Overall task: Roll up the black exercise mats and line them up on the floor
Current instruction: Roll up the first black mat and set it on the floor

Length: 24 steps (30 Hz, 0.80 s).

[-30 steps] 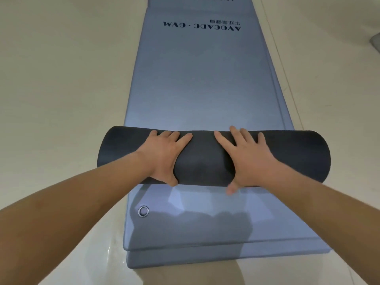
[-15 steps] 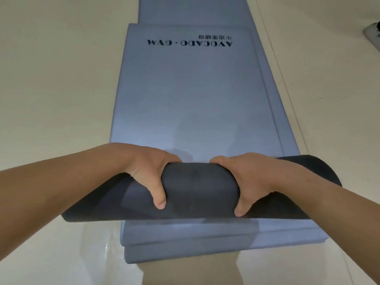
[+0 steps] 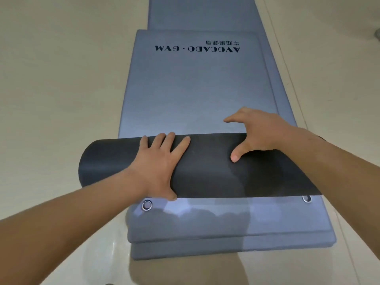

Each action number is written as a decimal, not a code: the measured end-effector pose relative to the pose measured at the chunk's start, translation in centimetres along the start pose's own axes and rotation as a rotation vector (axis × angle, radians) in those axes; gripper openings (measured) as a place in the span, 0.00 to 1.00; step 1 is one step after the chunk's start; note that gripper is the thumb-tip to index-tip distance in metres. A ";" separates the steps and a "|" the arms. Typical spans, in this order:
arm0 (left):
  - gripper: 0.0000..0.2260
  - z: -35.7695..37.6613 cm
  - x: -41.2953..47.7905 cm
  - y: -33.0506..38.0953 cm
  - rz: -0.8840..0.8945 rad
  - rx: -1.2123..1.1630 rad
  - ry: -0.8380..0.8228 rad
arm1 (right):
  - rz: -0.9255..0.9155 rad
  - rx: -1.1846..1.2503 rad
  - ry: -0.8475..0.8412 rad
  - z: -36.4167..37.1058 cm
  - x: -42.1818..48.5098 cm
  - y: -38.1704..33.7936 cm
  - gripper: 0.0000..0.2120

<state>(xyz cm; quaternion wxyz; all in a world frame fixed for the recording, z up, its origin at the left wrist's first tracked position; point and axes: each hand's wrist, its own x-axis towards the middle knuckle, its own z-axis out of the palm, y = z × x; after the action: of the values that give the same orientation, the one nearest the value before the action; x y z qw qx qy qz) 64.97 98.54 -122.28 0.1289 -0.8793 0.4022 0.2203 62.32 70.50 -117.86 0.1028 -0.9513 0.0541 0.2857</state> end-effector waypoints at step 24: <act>0.51 -6.4 3.2 -4.2 0.046 -0.345 -0.202 | -0.066 -0.314 -0.023 2.3 -2.9 -2.9 0.56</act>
<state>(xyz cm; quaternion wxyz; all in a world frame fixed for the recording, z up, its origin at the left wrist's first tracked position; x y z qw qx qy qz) 71.83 96.61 -118.04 0.0108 -0.8523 0.3635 0.3758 59.14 73.99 -117.61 -0.0373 -0.9535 -0.0237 0.2982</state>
